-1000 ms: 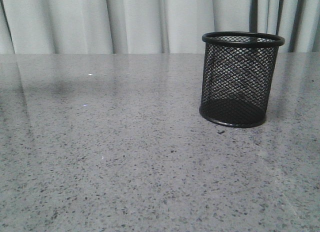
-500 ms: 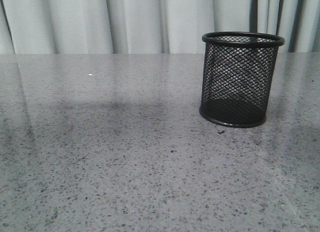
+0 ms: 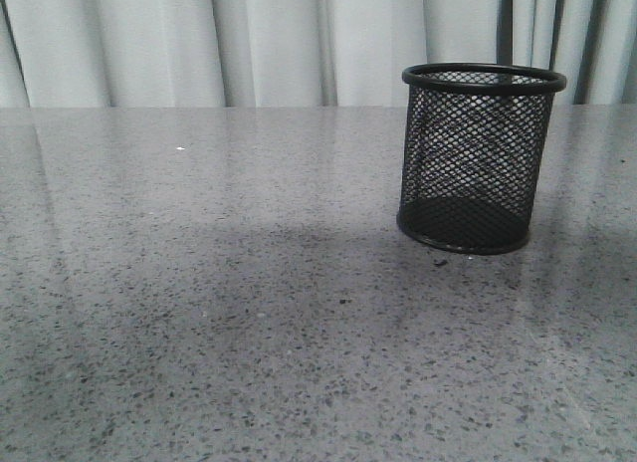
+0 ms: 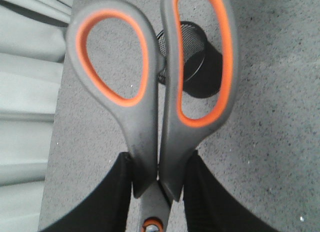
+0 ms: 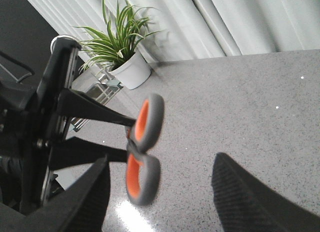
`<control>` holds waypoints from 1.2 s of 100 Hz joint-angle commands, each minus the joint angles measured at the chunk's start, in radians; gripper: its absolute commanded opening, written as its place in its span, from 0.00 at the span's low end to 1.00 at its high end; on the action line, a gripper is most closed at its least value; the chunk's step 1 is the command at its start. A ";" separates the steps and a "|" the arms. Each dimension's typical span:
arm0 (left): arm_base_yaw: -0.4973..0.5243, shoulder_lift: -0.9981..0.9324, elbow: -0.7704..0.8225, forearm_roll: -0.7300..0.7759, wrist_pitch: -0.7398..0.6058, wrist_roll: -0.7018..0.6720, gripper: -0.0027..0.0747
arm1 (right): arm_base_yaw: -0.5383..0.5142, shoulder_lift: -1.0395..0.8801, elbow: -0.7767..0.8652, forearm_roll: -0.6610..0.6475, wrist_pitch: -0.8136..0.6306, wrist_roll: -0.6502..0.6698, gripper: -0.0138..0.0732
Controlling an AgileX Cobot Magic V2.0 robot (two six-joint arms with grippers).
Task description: Put scissors into bucket
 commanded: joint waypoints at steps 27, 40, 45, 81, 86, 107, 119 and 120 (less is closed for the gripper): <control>-0.137 0.043 -0.037 0.110 -0.203 -0.126 0.01 | -0.002 0.003 -0.034 0.065 -0.011 -0.016 0.62; -0.149 0.056 -0.063 0.112 -0.226 -0.137 0.01 | -0.002 0.003 -0.034 0.063 -0.011 -0.016 0.61; -0.153 0.063 -0.076 0.112 -0.226 -0.137 0.01 | -0.002 0.003 -0.034 0.063 -0.011 -0.016 0.60; -0.155 0.069 -0.090 0.108 -0.223 -0.137 0.03 | -0.002 0.003 -0.034 0.055 -0.007 -0.062 0.09; -0.155 0.069 -0.090 0.108 -0.210 -0.137 0.08 | -0.002 0.003 -0.034 0.055 -0.007 -0.062 0.08; -0.150 0.069 -0.092 0.108 -0.179 -0.149 0.47 | -0.002 0.003 -0.034 0.055 -0.019 -0.062 0.08; -0.116 0.069 -0.097 0.126 -0.181 -0.224 0.61 | -0.002 0.003 -0.034 0.031 -0.036 -0.062 0.09; -0.108 0.069 -0.099 0.129 -0.181 -0.242 0.61 | -0.002 0.003 -0.034 0.029 -0.039 -0.062 0.09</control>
